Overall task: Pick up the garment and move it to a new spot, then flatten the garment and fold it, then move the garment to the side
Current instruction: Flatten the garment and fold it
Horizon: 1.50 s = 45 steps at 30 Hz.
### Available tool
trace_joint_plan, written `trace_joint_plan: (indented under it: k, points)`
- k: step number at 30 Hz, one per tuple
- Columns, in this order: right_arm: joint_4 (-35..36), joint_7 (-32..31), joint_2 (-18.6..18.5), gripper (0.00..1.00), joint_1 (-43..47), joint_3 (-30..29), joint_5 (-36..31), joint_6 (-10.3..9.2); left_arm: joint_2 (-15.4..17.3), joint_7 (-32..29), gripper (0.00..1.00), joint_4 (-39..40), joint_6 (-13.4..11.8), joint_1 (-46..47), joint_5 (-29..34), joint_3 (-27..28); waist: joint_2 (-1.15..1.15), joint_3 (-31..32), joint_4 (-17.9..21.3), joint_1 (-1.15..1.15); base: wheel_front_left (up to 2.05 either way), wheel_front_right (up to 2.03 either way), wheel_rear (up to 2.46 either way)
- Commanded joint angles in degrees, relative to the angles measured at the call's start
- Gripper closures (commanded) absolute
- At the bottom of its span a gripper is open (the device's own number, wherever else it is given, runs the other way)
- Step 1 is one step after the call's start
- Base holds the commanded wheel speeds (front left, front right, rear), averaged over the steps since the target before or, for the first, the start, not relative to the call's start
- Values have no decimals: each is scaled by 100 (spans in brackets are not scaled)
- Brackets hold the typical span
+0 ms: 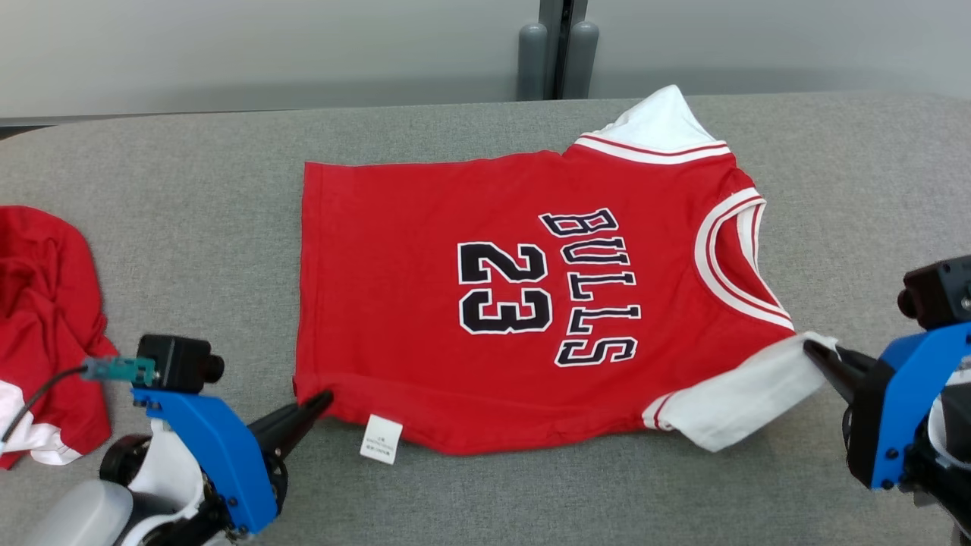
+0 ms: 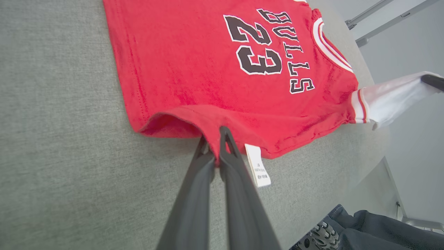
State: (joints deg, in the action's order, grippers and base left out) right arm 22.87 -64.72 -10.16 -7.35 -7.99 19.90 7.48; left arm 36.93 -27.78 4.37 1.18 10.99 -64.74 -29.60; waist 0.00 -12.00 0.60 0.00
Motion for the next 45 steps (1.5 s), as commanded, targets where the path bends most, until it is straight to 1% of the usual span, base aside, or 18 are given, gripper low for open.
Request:
trace_joint_plan:
  k: [1,5,8,12,20,27,28,29,30,31,32,35,38,41,43,44,45]
  points:
    - [-71,29,-65,100,-165,32,14,3,16,-90,100,-37,-22,191,-46,60,0,-13,17,0,0,0,0]
    - [-423,42,-97,100,-644,186,111,3,-101,-474,100,-224,-103,595,-396,136,0,-61,66,0,0,0,0]
    - [-761,69,-103,100,-984,300,202,3,-195,-633,100,-451,-155,852,-560,183,0,-119,110,0,0,0,0]
    - [-1216,275,-84,100,-1449,361,252,3,-315,-597,100,-799,-206,1094,-582,243,0,-221,163,0,0,0,0]
    - [-2156,849,-123,100,-2086,449,159,3,-537,-379,100,-1521,-61,1431,-417,213,0,-405,138,0,0,0,0]
    - [-2748,1237,-185,100,-2396,657,227,3,-733,-249,100,-2060,18,1623,-477,260,0,-505,96,0,0,0,0]
    - [-2794,1313,-195,71,-2432,701,251,3,-745,-261,100,-2117,45,1632,-486,258,0,-515,91,0,0,0,0]
    - [-2827,1419,-209,17,-2468,727,272,3,-747,-258,100,-2172,80,1648,-484,252,0,-522,86,0,0,0,0]
    - [-2867,1525,-223,0,-2504,737,283,3,-750,-247,80,-2223,89,1655,-469,239,0,-527,79,0,0,0,0]
    - [-2894,1634,-239,0,-2536,781,290,3,-759,-236,31,-2276,111,1657,-455,225,0,-527,70,0,0,0,0]
    - [-2935,1723,-250,0,-2557,817,305,3,-768,-228,0,-2309,137,1653,-446,210,0,-525,63,0,0,0,0]
    - [-3017,1938,-308,0,-2595,899,377,3,-805,-140,0,-2352,176,1572,-424,201,0,-490,40,0,0,0,0]
    - [-3028,2060,-394,0,-2521,948,407,3,-810,120,0,-2279,187,1404,-292,198,0,-422,9,0,0,0,0]
    - [-2928,2082,-474,0,-2251,880,437,2,-827,602,0,-2071,95,1164,-48,211,0,-341,-23,0,0,0,0]
    - [-2801,2050,-522,0,-2037,767,346,3,-849,1020,0,-1925,35,947,122,269,0,-283,-44,0,0,0,0]
    - [-2801,2050,-522,0,-2037,767,346,3,-849,1020,0,-1925,35,947,122,269,0,-283,-44,0,0,0,0]
    - [-2647,2027,-499,0,-1773,608,236,3,-892,1370,0,-1814,-82,698,292,270,0,-231,-64,0,0,0,0]
